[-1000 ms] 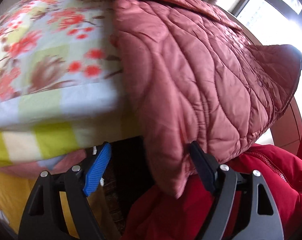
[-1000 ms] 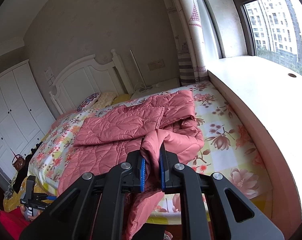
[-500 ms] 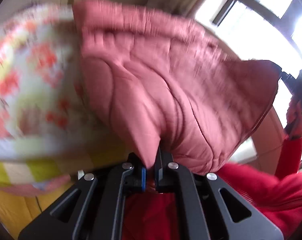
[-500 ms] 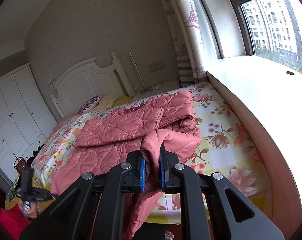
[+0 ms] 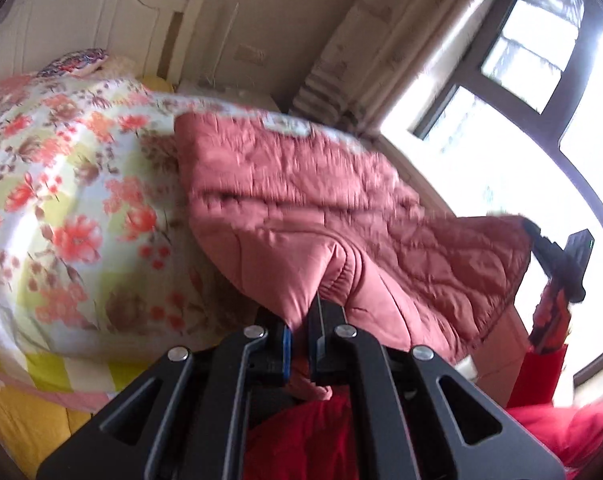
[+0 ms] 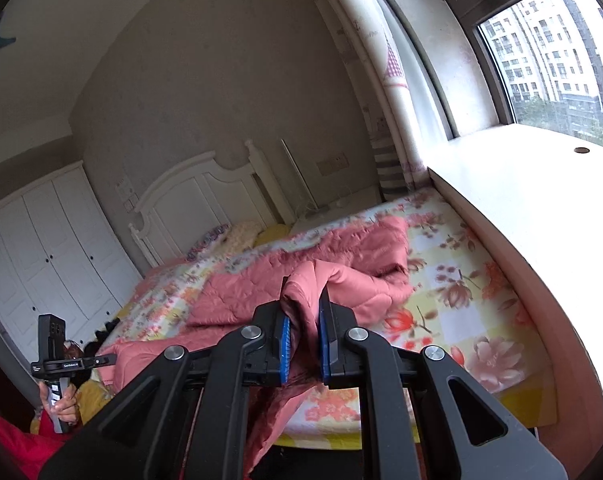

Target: Fold large clothes

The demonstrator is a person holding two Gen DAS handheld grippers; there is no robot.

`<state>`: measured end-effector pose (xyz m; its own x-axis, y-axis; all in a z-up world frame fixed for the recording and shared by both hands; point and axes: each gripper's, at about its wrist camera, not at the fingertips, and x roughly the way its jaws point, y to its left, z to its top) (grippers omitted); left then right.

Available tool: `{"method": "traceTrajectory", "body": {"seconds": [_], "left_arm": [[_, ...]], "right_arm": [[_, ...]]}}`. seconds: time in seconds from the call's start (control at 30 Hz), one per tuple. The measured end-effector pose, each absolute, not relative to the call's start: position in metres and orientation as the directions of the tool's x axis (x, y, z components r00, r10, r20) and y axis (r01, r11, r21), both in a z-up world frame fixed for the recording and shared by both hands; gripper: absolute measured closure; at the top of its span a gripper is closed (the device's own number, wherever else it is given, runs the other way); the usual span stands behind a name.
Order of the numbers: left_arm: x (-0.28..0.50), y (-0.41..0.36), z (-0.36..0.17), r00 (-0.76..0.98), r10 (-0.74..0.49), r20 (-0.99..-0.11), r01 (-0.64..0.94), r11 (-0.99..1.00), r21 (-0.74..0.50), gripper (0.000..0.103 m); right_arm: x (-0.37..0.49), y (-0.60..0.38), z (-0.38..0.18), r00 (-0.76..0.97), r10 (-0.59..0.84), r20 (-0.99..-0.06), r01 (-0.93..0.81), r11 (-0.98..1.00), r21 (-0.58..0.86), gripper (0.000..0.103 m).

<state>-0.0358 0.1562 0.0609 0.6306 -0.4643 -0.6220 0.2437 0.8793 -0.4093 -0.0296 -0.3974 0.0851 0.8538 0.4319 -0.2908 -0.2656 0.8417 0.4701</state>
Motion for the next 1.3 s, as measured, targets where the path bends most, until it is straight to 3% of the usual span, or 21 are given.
{"method": "traceTrajectory", "body": {"seconds": [0.2,0.43,0.63,0.87,1.03,1.17,1.23,1.3], "left_arm": [[0.035,0.172,0.119,0.718,-0.394,-0.573,0.207,0.908,-0.365,0.098],[0.168,0.157,0.137,0.702,-0.259,-0.664,0.097,0.958,-0.271,0.097],[0.290,0.151,0.095,0.579,-0.221,-0.784,-0.007,0.961,-0.277,0.097],[0.373,0.152,0.012,0.426,-0.233,-0.874,-0.086,0.951,-0.296,0.096],[0.389,0.151,-0.015,0.405,-0.214,-0.889,-0.105,0.955,-0.278,0.093],[0.391,0.149,-0.014,0.410,-0.192,-0.892,-0.110,0.960,-0.257,0.093],[0.393,0.148,-0.014,0.410,-0.186,-0.893,-0.111,0.961,-0.251,0.093],[0.394,0.147,-0.014,0.413,-0.183,-0.892,-0.113,0.962,-0.250,0.093]], "right_arm": [[0.050,-0.414,0.119,0.847,0.468,-0.251,-0.271,0.788,0.553,0.091],[0.198,-0.412,0.124,0.826,0.442,-0.349,-0.170,0.786,0.594,0.091],[0.317,-0.408,0.067,0.768,0.410,-0.492,-0.008,0.775,0.632,0.091],[0.384,-0.409,-0.028,0.654,0.351,-0.670,0.189,0.782,0.594,0.090],[0.387,-0.426,-0.035,0.675,0.293,-0.677,0.269,0.757,0.596,0.076],[0.364,-0.424,0.026,0.763,0.147,-0.629,0.244,0.836,0.491,0.073],[0.345,-0.388,0.060,0.780,0.204,-0.592,0.075,0.908,0.412,0.073],[0.330,-0.333,0.072,0.728,0.281,-0.626,-0.118,0.950,0.290,0.069]]}}
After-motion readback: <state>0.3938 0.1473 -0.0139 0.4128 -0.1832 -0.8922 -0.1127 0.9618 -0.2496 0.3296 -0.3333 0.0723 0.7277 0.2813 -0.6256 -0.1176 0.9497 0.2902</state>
